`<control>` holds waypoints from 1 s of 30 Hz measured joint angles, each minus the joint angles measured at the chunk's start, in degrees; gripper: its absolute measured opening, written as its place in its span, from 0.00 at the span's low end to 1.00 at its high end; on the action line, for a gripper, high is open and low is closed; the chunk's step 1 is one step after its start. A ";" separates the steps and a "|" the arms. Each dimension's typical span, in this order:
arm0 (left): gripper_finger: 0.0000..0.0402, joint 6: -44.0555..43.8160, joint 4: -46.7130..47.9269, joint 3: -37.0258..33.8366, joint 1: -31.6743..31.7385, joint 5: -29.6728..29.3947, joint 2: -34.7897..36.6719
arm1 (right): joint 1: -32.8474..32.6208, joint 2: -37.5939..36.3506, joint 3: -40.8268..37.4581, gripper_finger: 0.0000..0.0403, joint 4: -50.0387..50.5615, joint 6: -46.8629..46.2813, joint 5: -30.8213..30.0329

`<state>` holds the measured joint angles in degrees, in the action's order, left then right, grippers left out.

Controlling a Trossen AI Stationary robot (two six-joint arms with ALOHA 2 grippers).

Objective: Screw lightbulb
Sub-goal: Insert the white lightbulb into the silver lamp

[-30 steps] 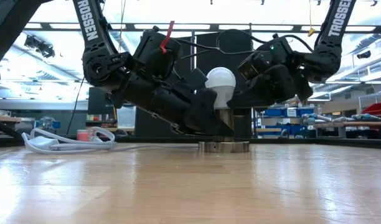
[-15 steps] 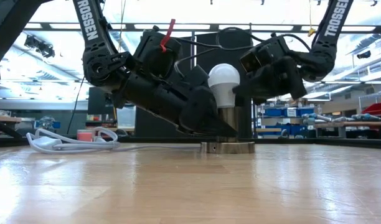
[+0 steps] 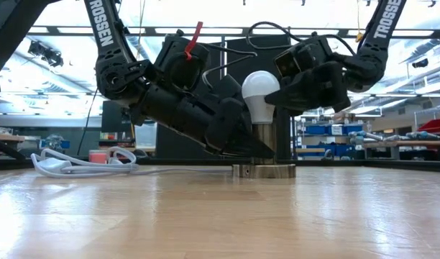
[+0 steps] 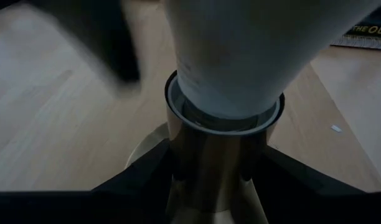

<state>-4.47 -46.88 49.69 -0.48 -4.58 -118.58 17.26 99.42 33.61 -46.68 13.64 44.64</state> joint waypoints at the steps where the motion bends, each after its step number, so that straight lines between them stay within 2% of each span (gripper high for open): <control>1: 0.51 -0.03 -0.01 0.00 0.01 0.00 0.00 | 0.06 0.55 -0.03 0.77 -0.06 -0.04 0.00; 8: 0.51 -0.20 0.05 0.00 -0.01 0.01 0.00 | -0.32 4.54 -0.01 0.77 -9.61 -3.42 0.16; 20: 0.51 -0.24 0.08 0.00 -0.01 0.00 0.00 | -0.70 4.57 -0.01 0.76 -10.75 -3.47 -0.19; 30: 0.51 -0.61 0.38 -0.04 -0.01 0.00 0.00 | -0.68 4.57 -0.03 0.56 -9.96 -3.58 -0.22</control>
<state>-5.08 -46.50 49.65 -0.49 -4.58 -118.58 16.58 103.98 33.58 -56.64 10.06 44.42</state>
